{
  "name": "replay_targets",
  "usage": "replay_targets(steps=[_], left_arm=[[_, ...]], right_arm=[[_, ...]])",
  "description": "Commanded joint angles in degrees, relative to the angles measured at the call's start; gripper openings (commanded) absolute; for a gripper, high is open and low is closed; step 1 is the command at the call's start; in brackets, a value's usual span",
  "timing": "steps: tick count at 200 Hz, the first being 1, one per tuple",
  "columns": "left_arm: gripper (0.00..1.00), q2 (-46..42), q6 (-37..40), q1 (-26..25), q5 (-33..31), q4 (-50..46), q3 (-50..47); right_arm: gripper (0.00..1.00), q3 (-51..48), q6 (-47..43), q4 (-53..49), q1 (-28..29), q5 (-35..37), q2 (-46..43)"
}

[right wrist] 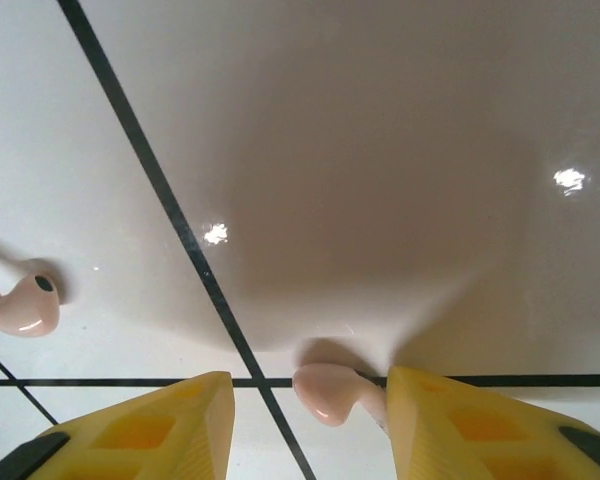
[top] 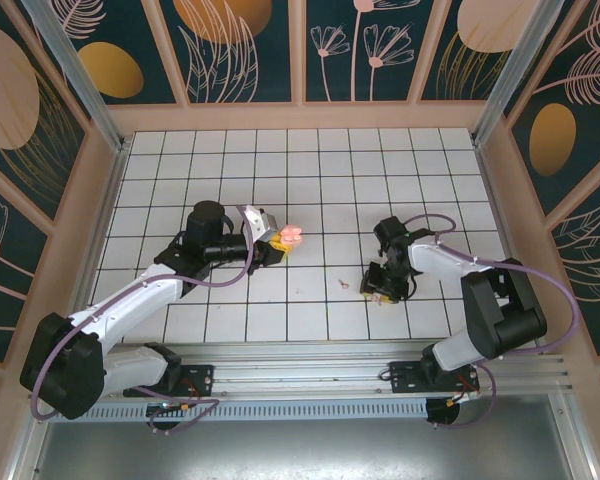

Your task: Insert wireless bluetooth earbuds into charging case

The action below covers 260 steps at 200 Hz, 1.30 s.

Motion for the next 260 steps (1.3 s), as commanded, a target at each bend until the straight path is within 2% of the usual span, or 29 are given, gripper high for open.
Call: replay_targets(steps=[1, 31, 84, 123, 171, 260], left_arm=[[0.2, -1.18, -0.26, -0.36, 0.5, -0.12, -0.81], [0.2, -1.18, -0.36, -0.37, 0.47, -0.11, -0.69], [0.2, -1.19, -0.36, -0.36, 0.53, -0.24, -0.72], [0.2, -1.58, -0.36, -0.37, -0.06, -0.63, -0.77], [0.2, -1.69, -0.27, -0.33, -0.2, -0.92, -0.84], [0.2, -1.45, -0.2, -0.37, -0.19, -1.08, -0.81]], right_arm=[[0.44, -1.09, 1.57, -0.77, 0.86, -2.01, -1.73], [0.42, 0.24, 2.15, -2.9, 1.29, -2.11, -2.51], [0.4, 7.17, 0.76, -9.91, 1.29, 5.9, -0.28], [0.35, 9.02, -0.51, -9.7, 1.95, 6.71, 3.73], [0.33, 10.26, -1.06, -9.73, 3.87, 7.86, 7.67], [0.3, 8.82, -0.63, -8.83, 5.11, 8.85, 9.45]])
